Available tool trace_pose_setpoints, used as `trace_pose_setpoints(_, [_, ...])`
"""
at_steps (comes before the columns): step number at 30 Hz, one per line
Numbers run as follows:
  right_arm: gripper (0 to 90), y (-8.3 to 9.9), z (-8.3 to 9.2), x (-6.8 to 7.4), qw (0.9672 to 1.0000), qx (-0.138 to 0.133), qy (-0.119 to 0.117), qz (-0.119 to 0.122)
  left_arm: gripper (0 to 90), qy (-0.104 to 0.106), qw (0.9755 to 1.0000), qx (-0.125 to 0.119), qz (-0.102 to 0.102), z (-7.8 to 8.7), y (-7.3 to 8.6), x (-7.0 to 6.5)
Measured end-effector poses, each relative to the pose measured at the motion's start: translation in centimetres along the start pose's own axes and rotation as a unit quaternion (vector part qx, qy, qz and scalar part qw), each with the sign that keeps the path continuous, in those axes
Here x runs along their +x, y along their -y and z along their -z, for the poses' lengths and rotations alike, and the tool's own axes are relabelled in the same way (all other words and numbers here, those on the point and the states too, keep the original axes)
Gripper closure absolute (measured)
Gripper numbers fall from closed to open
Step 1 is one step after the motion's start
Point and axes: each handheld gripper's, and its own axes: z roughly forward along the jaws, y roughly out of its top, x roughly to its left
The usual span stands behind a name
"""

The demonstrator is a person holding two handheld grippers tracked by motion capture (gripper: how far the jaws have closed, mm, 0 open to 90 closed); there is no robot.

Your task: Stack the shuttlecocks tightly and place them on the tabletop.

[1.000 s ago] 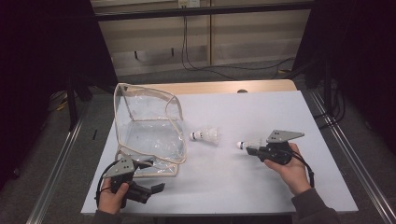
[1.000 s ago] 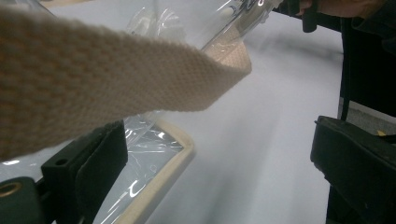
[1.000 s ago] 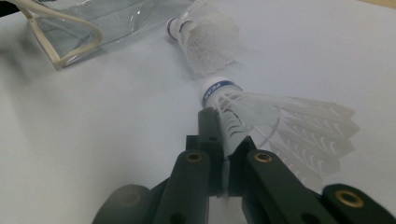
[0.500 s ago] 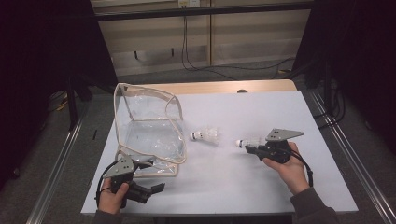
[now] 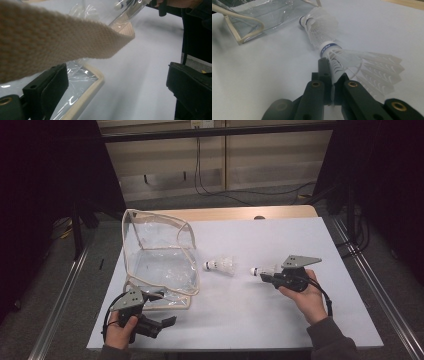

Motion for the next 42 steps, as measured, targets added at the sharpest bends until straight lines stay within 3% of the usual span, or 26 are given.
trace_pose_setpoints(21, [89.9,-1.1,-1.1,-0.5,0.9999,-0.007,0.002,-0.012,4.2,0.002,1.0,-0.003,0.001,0.0,0.0,0.0])
trace_pose_setpoints(42, [89.9,-2.7,-2.5,-0.2,1.0,0.001,-0.002,0.002,4.1,0.002,1.0,-0.002,0.0,0.1,0.0,0.0])
